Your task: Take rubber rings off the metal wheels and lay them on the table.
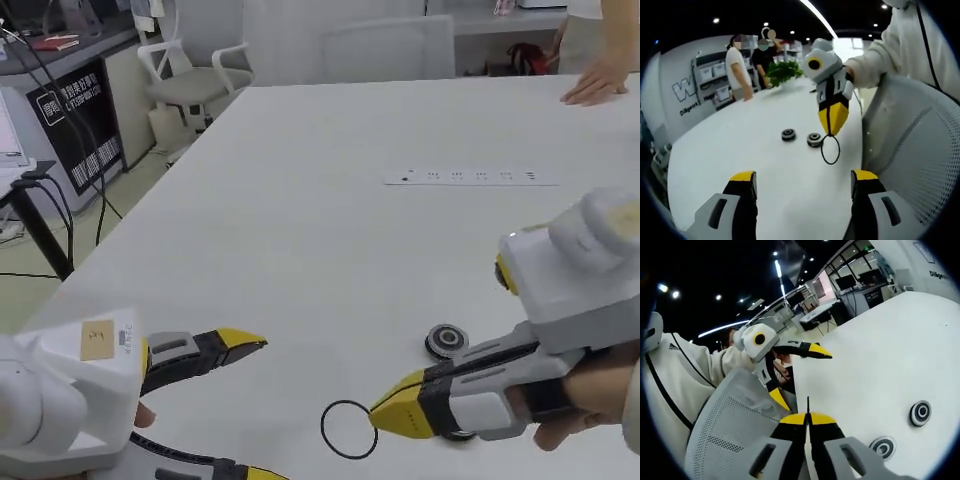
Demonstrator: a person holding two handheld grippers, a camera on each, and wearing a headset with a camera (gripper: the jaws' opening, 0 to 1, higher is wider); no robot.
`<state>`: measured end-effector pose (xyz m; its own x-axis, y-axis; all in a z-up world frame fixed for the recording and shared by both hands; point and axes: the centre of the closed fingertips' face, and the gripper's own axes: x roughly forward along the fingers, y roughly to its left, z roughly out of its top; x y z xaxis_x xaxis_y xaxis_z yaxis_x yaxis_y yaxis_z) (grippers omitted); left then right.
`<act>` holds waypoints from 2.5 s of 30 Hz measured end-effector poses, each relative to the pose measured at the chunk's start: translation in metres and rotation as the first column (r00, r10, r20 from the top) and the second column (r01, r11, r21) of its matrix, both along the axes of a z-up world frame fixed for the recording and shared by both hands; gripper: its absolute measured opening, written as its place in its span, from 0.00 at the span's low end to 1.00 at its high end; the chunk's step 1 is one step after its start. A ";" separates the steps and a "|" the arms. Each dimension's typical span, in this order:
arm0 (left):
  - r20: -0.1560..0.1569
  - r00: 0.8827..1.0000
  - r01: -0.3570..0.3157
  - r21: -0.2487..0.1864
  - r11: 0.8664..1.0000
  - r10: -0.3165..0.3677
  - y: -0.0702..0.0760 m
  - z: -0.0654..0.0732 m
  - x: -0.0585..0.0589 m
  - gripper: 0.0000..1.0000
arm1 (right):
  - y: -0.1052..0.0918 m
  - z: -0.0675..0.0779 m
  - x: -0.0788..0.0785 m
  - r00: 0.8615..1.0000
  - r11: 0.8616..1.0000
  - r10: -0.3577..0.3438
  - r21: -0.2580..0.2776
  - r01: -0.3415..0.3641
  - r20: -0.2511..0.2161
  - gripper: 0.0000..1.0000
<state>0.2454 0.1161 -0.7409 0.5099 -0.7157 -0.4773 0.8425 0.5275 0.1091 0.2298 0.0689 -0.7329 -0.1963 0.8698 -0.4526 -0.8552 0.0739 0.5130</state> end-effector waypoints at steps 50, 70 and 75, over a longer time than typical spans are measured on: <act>-0.044 0.998 0.047 0.081 0.996 -0.044 -0.009 -0.034 -0.009 0.77 | 0.003 -0.083 0.028 0.994 0.981 -0.107 -0.160 0.112 0.034 0.00; -0.054 0.994 0.097 0.044 0.994 -0.094 -0.024 -0.032 0.003 0.77 | -0.002 -0.078 0.033 0.993 0.983 -0.094 -0.151 0.103 0.068 0.06; -0.053 0.994 0.097 0.046 0.994 -0.094 -0.024 -0.031 0.008 0.77 | -0.006 -0.072 0.033 0.993 0.986 -0.078 -0.138 0.090 0.091 0.15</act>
